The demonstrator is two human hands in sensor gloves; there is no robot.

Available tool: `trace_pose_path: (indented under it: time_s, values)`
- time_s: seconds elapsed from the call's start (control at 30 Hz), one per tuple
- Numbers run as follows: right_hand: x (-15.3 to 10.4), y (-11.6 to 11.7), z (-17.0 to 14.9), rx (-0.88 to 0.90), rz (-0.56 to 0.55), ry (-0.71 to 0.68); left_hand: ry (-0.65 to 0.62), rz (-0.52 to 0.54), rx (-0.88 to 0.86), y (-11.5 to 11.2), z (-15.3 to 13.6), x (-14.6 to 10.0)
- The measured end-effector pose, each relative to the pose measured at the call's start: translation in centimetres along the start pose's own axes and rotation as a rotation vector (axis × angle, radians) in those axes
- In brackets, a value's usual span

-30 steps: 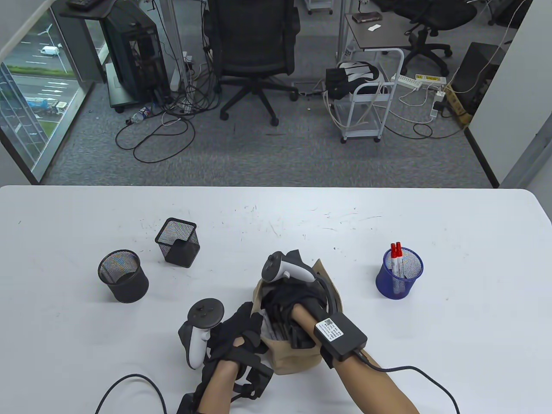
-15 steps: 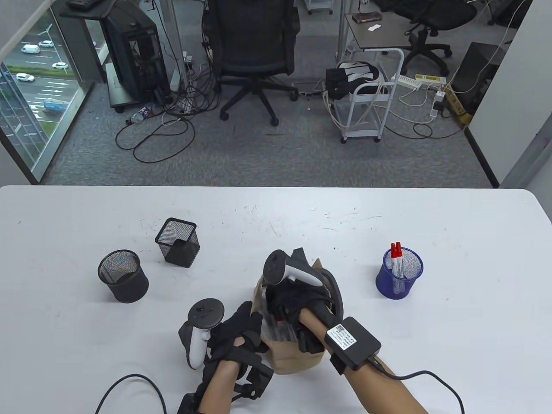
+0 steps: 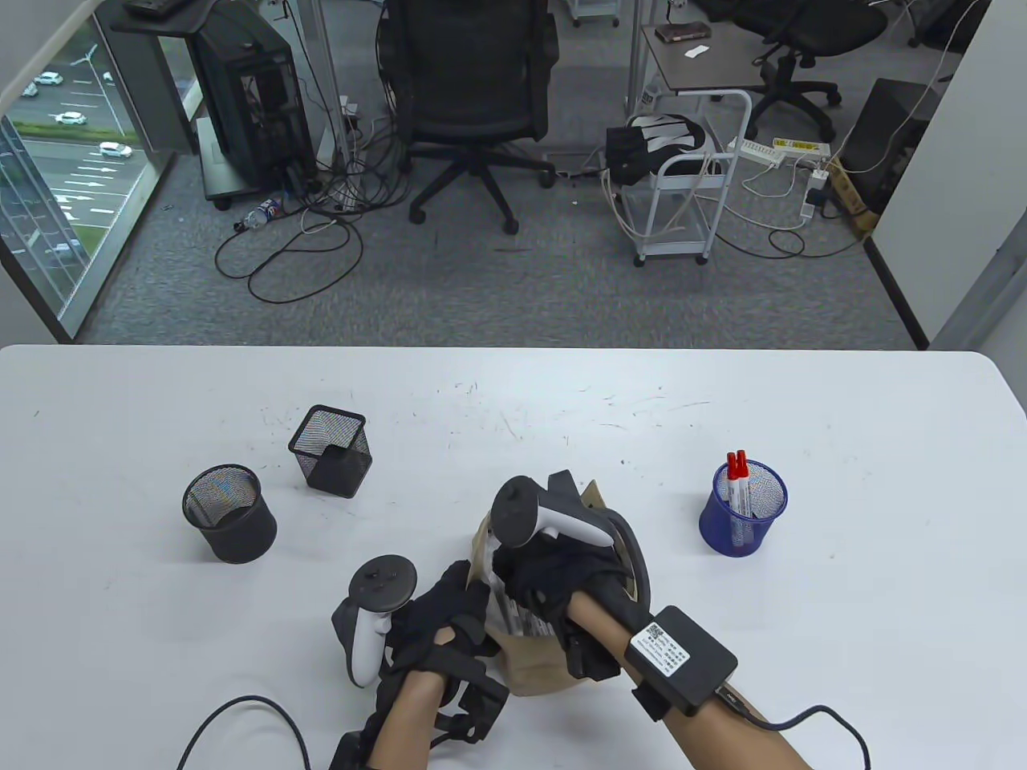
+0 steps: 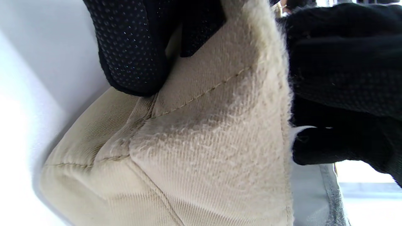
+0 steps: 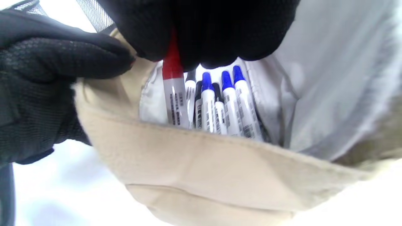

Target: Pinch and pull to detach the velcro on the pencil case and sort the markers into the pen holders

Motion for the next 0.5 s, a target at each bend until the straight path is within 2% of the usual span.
trace_pose_path:
  time_s: [0.13, 0.33, 0.5]
  values:
    - [-2.7, -2.0, -1.9, 0.098, -0.181, -0.012, -0.004, 0.001, 0.002, 0.0, 0.0, 0.0]
    - [-8.4, -5.6, -7.0, 0.256, -0.541, -0.001, -0.005, -0.001, 0.002, 0.0, 0.0, 0.0]
    - [-12.8, -7.9, -12.6, 0.408, -0.713, 0.065, -0.006, 0.000, 0.006, 0.0, 0.0, 0.0]
Point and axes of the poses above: the tracker on the back of each hand, its own z axis roughly to the thumb side, its own x axis roughly from the wrist to the fingertips, y = z × x, the point moved 1 cm from there along x, roughly from the wrist to the fingertips, and after that the axes turned 8 degrees about z, right-handed, at the moved point
